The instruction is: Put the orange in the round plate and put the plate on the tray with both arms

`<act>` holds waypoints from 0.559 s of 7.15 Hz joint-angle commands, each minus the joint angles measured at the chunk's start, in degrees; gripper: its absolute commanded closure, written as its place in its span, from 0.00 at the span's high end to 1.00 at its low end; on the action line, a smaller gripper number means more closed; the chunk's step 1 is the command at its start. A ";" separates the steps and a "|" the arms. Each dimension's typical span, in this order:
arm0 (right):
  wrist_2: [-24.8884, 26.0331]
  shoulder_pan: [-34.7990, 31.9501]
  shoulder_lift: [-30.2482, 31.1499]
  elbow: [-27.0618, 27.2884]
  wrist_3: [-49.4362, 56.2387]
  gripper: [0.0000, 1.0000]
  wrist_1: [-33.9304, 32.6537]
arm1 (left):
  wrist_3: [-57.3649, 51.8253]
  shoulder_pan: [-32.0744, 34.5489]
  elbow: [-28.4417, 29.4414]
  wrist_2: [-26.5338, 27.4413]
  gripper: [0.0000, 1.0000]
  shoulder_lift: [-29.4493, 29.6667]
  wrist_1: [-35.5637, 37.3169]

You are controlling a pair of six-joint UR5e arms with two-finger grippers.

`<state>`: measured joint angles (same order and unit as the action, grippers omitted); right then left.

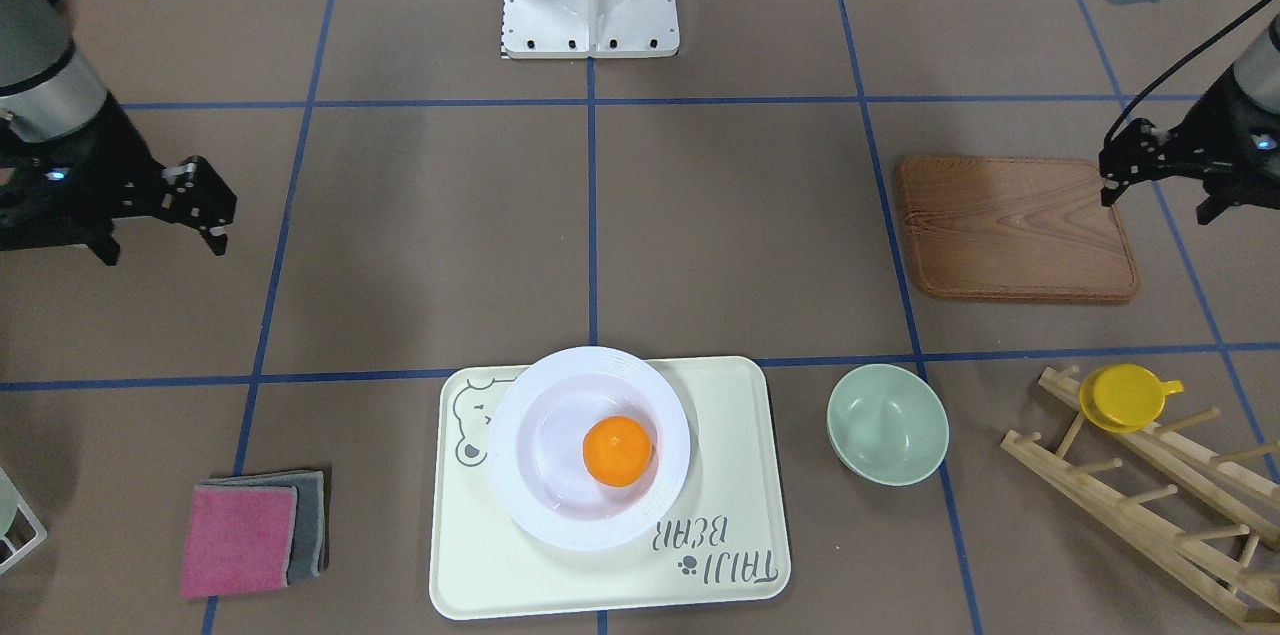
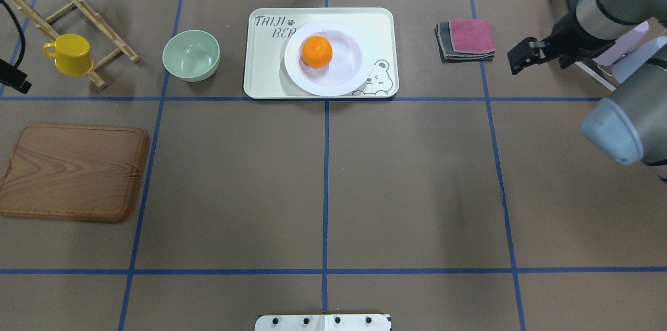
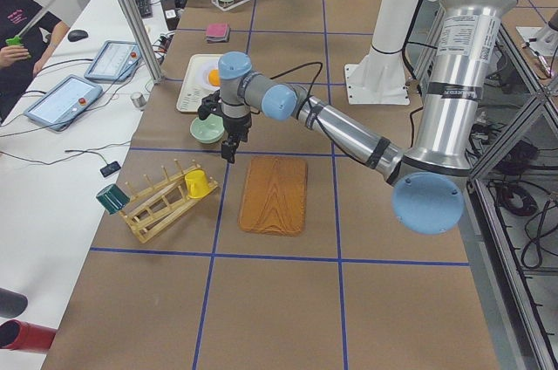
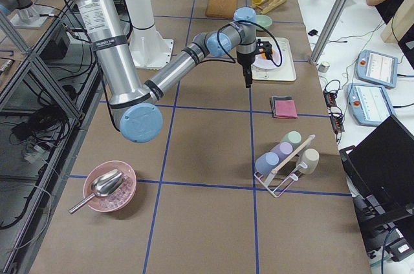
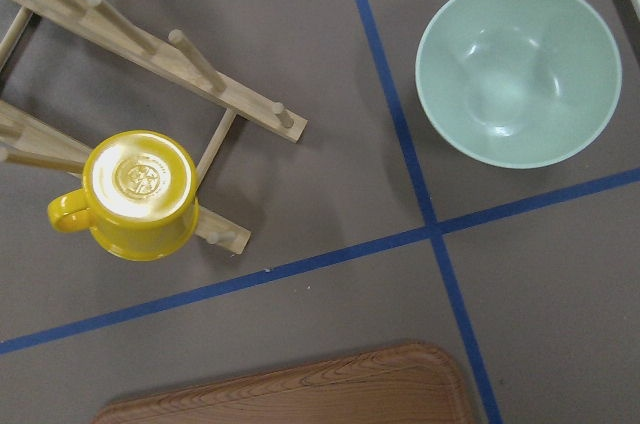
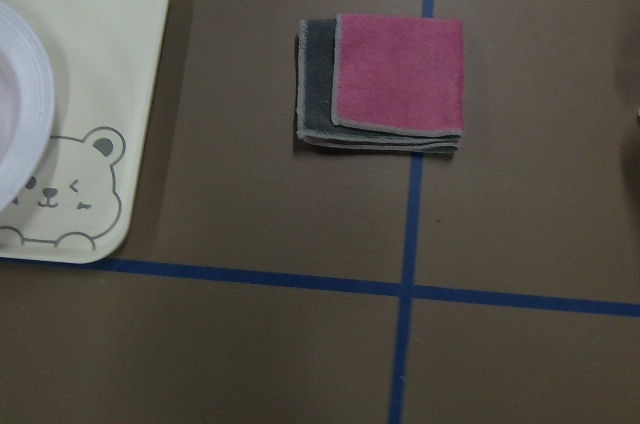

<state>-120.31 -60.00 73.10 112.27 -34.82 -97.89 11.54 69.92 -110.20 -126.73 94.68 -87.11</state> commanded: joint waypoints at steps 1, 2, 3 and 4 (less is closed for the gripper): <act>-4.73 -7.81 7.63 0.14 13.24 1.00 -1.87 | -3.36 3.80 0.33 -1.94 0.98 -8.17 -3.31; -7.89 -11.76 11.76 -0.20 19.03 1.00 -1.78 | -3.72 4.69 0.95 -1.94 0.98 -10.20 -5.15; -8.88 -14.41 16.06 -0.56 24.31 1.00 -1.61 | -3.72 5.91 3.82 -2.03 0.98 -10.66 -7.69; -9.24 -16.01 19.24 -1.17 25.84 1.00 -1.26 | -3.72 6.71 7.25 -4.21 0.98 -10.66 -9.72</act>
<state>-128.42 -73.18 87.69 111.74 -12.99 -99.48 7.94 75.41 -106.66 -129.18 84.62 -94.11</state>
